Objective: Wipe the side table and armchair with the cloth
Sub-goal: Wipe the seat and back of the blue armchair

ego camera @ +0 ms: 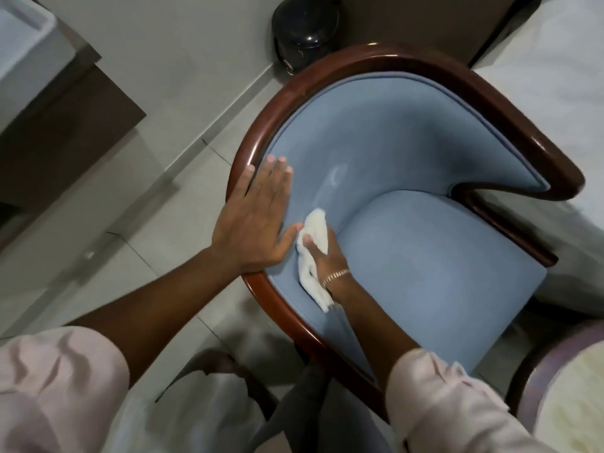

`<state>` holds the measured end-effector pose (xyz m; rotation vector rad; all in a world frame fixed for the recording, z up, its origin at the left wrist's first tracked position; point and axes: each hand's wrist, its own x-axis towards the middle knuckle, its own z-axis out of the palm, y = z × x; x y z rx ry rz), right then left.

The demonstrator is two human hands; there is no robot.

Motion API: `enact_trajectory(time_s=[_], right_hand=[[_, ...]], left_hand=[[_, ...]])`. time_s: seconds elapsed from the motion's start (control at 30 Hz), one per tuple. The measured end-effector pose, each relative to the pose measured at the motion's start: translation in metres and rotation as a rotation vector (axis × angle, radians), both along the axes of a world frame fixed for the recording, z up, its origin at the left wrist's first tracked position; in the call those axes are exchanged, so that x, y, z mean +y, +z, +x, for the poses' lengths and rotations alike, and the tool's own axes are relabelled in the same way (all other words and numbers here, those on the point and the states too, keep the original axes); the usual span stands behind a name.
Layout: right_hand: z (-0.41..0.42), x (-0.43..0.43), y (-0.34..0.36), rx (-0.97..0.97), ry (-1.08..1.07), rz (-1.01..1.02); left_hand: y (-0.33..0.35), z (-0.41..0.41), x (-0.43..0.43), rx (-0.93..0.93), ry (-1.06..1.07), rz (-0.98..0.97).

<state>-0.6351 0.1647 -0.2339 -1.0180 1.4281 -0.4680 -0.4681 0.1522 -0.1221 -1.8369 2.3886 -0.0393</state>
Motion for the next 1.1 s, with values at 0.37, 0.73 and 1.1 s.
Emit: enact_trajectory(time_s=[0.37, 0.73, 1.1], right_hand=[[0.045, -0.062, -0.041, 0.090, -0.480, -0.299], [0.072, -0.104, 0.016, 0.072, -0.664, -0.337], [0.029, -0.089, -0.085, 0.139, -0.628, -0.084]], left_hand=[[-0.010, 0.001, -0.002, 0.020, 0.025, -0.053], [0.000, -0.008, -0.003, -0.067, 0.089, 0.057], [-0.006, -0.005, -0.002, -0.087, 0.073, 0.040]])
